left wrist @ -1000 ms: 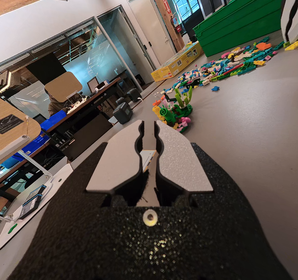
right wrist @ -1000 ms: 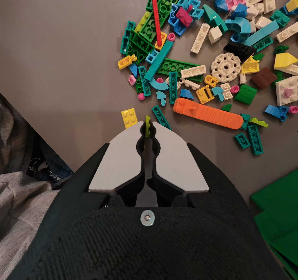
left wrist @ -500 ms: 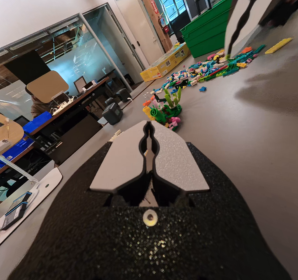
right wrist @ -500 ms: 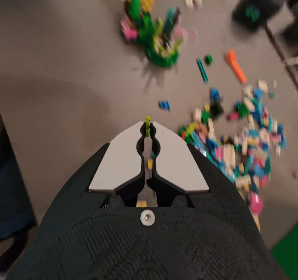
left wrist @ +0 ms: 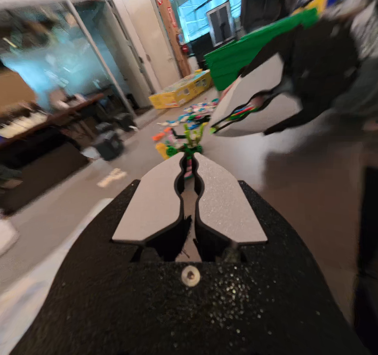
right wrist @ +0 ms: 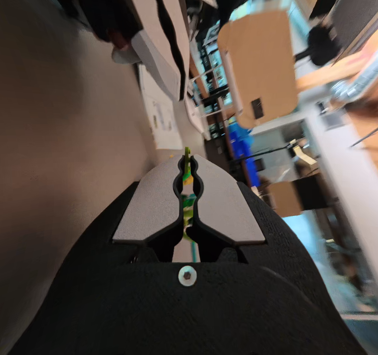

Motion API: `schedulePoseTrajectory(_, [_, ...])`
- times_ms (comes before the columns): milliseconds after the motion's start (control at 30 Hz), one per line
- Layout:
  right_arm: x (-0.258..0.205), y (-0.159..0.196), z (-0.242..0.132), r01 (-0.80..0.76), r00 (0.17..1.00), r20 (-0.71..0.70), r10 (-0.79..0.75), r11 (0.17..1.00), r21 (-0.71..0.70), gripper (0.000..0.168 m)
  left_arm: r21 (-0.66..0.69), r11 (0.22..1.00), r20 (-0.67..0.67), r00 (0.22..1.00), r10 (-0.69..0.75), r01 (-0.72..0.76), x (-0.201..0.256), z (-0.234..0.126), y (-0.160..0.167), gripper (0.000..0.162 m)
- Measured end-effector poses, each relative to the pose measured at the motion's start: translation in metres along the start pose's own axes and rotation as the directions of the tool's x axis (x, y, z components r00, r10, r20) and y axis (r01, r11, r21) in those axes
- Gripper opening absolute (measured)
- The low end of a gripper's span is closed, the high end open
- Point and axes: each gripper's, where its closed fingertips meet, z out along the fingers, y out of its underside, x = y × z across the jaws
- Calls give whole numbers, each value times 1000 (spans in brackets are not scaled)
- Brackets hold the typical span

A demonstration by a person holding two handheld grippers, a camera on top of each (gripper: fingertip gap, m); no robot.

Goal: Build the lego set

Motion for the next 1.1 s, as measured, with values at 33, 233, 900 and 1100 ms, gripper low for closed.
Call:
schedulePoseTrajectory(33, [4, -7, 5, 75, 996, -41, -74, 997, 22, 3, -12, 992, -67, 989, -128, 128, 5, 0, -2, 9])
schedulePoseTrajectory(233, [16, -40, 26, 292, 946, -184, -266, 947, 132, 3, -15, 892, -54, 890, -452, 452, -18, -4, -1, 31])
schedulePoseTrajectory(900, [8, -54, 31, 504, 847, -261, -463, 856, 117, 3, 9, 859, -185, 845, -502, 512, 1, -2, -14, 12])
schedulePoseTrajectory(1100, [2, -50, 32, 499, 857, -213, -469, 859, 117, 4, -31, 889, -176, 873, -455, 457, 2, -1, -4, 7])
